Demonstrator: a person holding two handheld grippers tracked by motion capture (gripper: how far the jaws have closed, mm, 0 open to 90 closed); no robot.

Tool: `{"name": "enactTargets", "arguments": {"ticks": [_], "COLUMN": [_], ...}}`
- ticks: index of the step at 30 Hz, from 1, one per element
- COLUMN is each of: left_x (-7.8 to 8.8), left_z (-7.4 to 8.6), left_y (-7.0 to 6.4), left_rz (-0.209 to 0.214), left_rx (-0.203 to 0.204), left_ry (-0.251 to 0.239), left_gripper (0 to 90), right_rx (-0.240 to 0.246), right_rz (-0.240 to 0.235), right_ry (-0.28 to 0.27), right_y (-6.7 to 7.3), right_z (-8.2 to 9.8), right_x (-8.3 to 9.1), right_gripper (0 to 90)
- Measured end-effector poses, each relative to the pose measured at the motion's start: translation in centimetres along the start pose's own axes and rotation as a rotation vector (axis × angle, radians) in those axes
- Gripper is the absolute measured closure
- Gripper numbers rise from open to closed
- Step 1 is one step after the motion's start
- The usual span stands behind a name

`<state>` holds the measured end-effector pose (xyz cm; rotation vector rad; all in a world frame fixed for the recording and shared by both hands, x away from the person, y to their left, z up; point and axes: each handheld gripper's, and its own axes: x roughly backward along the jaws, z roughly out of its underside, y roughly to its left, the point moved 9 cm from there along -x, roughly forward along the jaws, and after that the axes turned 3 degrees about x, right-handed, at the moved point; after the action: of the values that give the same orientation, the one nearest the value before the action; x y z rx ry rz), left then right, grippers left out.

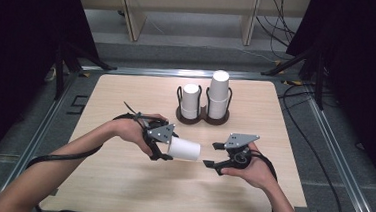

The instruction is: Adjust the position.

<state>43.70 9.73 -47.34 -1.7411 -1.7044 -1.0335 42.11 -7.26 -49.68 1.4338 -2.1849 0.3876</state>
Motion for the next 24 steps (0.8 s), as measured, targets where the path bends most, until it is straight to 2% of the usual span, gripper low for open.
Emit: {"name": "enactTargets", "arguments": {"ticks": [1,4,6,7,8,10,13,16,21,22,24], "left_x": [0.04,0.13,0.19,0.19,0.19,0.21,0.27,0.28,0.46,0.48,0.55], "left_z": [0.00,-0.10,-0.08,-0.05,-0.05,-0.02,0.06,0.10,0.12,0.09,0.11], "left_y": [-0.03,0.18,0.18,0.14,0.14,0.12,-0.07,-0.15,-0.18,-0.18,-0.16], "left_rz": [0.009,-0.006,0.000,0.008,0.008,0.013,0.030,0.035,0.041,0.040,0.039], "left_rx": [0.001,-0.002,-0.003,-0.002,-0.002,-0.003,-0.005,-0.009,-0.014,-0.014,-0.018], "left_ry": [0.008,0.027,0.046,0.061,0.061,0.073,0.096,0.108,0.133,0.133,0.147], "left_gripper": [27.3,27.5,27.6,27.6,27.6,27.6,27.6,27.6,27.6,27.6,27.6], "right_rx": [0.015,0.026,0.019,-0.011,0.026,0.013,0.017,0.040,0.036,0.023,0.043], "right_rz": [-0.004,-0.005,-0.003,-0.006,-0.008,-0.011,-0.009,-0.012,-0.014,-0.019,-0.021], "right_ry": [-0.003,-0.005,-0.003,0.006,-0.003,-0.001,-0.009,-0.008,-0.002,0.000,-0.002], "right_y": [-0.07,-0.14,-0.14,0.12,-0.07,0.07,0.12,0.05,0.19,0.35,0.27], "right_z": [-0.15,-0.25,-0.33,-0.28,-0.44,-0.48,-0.69,-0.76,-0.83,-0.84,-1.07], "right_x": [-0.08,-0.16,-0.24,-0.23,-0.30,-0.27,-0.32,-0.40,-0.55,-0.60,-0.67], "right_gripper": [25.6,25.5,25.4,25.3,25.3,25.3,25.3,25.3,25.3,25.3,25.3]}}
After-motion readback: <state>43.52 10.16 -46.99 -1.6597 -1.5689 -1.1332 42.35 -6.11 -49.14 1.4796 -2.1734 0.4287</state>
